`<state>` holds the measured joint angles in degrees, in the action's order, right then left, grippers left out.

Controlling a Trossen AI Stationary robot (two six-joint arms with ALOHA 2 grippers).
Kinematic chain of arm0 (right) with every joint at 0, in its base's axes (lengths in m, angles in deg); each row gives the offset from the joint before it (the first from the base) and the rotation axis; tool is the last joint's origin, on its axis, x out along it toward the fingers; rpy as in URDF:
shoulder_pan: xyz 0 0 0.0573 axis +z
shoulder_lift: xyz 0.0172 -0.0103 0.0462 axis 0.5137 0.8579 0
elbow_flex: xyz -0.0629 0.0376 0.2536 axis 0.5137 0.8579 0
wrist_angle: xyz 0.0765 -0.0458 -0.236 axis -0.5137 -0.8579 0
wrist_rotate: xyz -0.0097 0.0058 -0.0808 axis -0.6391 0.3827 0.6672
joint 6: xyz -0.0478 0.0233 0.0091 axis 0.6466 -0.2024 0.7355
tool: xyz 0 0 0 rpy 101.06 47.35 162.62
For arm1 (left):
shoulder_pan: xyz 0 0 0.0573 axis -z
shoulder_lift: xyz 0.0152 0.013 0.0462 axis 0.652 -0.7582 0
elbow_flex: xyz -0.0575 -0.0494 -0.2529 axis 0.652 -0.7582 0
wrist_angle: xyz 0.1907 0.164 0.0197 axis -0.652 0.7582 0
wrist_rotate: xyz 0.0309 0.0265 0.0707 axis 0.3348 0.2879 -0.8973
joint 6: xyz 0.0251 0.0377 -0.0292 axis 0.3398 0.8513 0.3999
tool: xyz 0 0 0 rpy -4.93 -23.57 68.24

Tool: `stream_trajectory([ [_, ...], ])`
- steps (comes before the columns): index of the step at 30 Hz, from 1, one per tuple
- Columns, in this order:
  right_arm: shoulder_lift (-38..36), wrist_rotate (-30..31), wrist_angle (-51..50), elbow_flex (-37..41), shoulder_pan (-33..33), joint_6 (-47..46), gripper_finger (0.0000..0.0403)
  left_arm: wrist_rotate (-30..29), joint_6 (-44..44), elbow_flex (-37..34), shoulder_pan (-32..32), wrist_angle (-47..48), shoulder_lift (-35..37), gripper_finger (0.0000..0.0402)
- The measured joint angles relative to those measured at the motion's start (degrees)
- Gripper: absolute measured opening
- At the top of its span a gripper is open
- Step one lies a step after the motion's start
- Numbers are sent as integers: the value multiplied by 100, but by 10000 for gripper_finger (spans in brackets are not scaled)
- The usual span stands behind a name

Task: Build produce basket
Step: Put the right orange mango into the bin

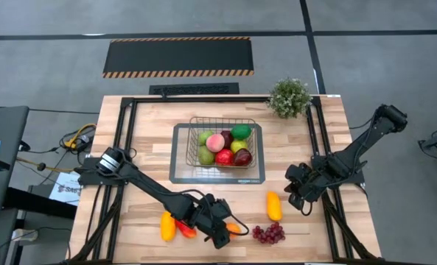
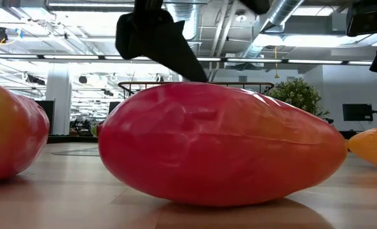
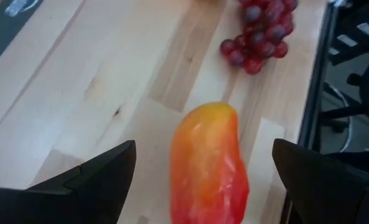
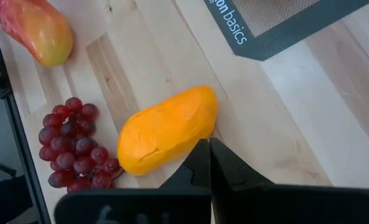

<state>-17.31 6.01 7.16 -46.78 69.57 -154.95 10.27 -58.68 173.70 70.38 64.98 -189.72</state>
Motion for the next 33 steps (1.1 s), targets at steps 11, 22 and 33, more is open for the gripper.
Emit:
stream_trajectory([
  [11, 3, -2, -54, 0, 0, 0, 7, 171, 172, 23, 77, -183, -435, 361],
  [22, 3, 4, -109, 0, -11, 0, 7, 280, 3, 14, 138, 122, -761, 360],
  [33, 3, 186, -139, 0, -17, 2, 7, 224, -287, 106, 53, 562, -772, 287],
])
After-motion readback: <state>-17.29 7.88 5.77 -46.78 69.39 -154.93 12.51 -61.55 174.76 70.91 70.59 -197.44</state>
